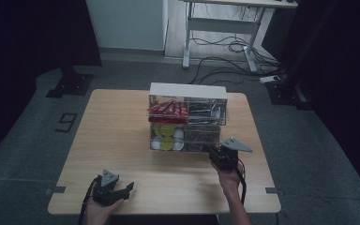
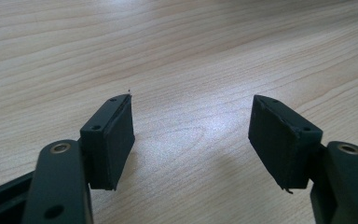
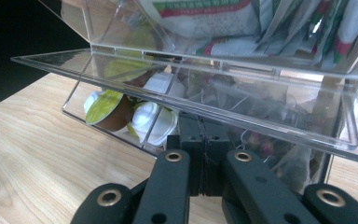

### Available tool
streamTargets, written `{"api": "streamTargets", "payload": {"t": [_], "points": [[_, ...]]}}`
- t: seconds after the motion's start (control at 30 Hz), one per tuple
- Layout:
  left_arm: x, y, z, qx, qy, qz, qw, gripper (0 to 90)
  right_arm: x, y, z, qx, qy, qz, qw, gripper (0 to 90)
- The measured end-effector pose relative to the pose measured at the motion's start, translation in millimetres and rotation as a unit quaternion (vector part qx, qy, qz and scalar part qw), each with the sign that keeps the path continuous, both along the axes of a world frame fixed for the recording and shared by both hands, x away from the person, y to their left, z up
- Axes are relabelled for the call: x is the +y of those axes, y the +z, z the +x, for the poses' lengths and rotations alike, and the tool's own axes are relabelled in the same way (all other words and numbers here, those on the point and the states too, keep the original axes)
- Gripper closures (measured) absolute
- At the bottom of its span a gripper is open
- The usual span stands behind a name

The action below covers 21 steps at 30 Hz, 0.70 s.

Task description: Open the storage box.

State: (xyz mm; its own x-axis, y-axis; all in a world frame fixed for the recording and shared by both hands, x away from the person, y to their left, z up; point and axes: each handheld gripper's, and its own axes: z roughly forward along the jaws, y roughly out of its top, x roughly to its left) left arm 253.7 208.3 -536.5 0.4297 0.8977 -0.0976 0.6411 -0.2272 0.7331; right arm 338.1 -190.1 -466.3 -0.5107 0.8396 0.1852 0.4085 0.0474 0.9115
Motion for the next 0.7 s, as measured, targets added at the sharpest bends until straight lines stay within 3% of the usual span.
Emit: {"api": "streamTargets", "payload": {"t": [0.17,0.7], "points": [[-0.2,-0.2,0.1,0.001,0.000,0.000,1.0000,31.1,0.6,5.0,3.6,0.004,0.001,0.002,1.0000,89.3],[-0.4,-0.2,0.0,0.002,-0.002,0.001,1.0000,31.1,3.7,29.6,15.3,-0.015,-0.006,-0.001,0.9999,89.3]]}}
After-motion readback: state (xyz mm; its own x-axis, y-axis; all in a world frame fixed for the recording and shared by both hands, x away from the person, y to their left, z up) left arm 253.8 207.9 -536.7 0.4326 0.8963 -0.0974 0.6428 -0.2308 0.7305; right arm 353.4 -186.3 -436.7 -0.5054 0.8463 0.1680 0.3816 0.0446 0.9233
